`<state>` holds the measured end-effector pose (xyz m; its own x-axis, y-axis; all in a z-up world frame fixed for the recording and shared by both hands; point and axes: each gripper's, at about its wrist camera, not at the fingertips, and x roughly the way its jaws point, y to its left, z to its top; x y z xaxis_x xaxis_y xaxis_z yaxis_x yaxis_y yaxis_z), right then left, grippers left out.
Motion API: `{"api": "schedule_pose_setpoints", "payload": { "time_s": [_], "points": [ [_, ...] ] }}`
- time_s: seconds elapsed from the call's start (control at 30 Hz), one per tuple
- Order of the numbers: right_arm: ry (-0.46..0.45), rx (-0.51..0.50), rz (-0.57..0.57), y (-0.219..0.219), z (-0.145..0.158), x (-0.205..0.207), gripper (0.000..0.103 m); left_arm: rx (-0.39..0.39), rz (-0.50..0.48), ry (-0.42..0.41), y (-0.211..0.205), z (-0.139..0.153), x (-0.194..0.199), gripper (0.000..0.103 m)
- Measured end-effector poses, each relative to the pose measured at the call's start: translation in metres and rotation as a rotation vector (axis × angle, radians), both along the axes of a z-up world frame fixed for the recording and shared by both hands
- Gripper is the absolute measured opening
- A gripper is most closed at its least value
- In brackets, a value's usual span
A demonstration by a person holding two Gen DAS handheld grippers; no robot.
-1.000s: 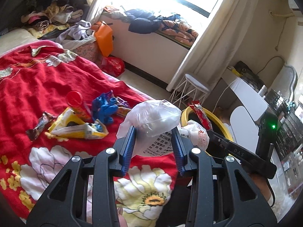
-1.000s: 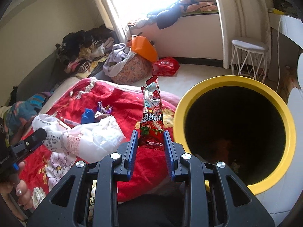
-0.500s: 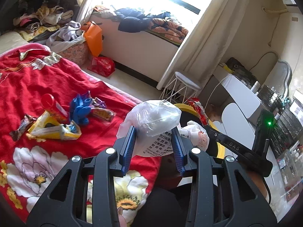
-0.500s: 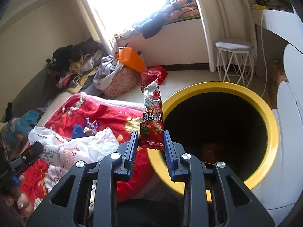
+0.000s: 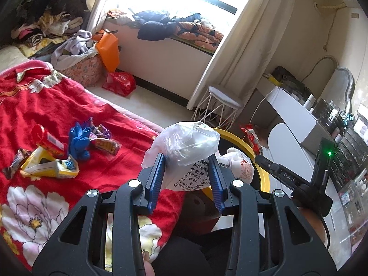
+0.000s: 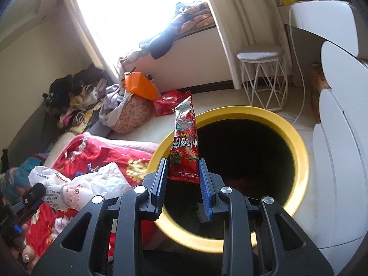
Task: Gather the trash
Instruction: 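Carry the white bag and red snack packet over the yellow bin opening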
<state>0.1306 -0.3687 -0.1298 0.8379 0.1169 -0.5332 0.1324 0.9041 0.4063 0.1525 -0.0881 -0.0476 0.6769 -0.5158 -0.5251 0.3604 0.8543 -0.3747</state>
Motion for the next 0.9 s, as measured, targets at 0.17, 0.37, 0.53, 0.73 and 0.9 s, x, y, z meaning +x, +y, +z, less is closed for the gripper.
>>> {"api": "schedule_pose_setpoints", "payload": {
  "time_s": [0.17,0.37,0.53,0.73,0.9],
  "points": [
    [-0.001,0.014,-0.034,-0.012,-0.002,-0.002,0.026,0.021,-0.008,-0.001,-0.012,-0.001,0.003,0.031],
    [0.006,0.030,-0.074,-0.026,-0.008,-0.004,0.026,0.055,-0.020,-0.007,-0.032,-0.003,0.007,0.031],
    [0.014,0.036,-0.100,-0.036,-0.012,-0.006,0.026,0.081,-0.025,-0.002,-0.046,-0.008,0.012,0.031],
    [0.024,0.041,-0.127,-0.045,-0.017,-0.008,0.026,0.104,-0.028,0.007,-0.058,-0.015,0.017,0.031],
    [0.038,0.045,-0.139,-0.050,-0.022,-0.008,0.026,0.122,-0.036,0.009,-0.069,-0.019,0.021,0.031]
  ]
}}
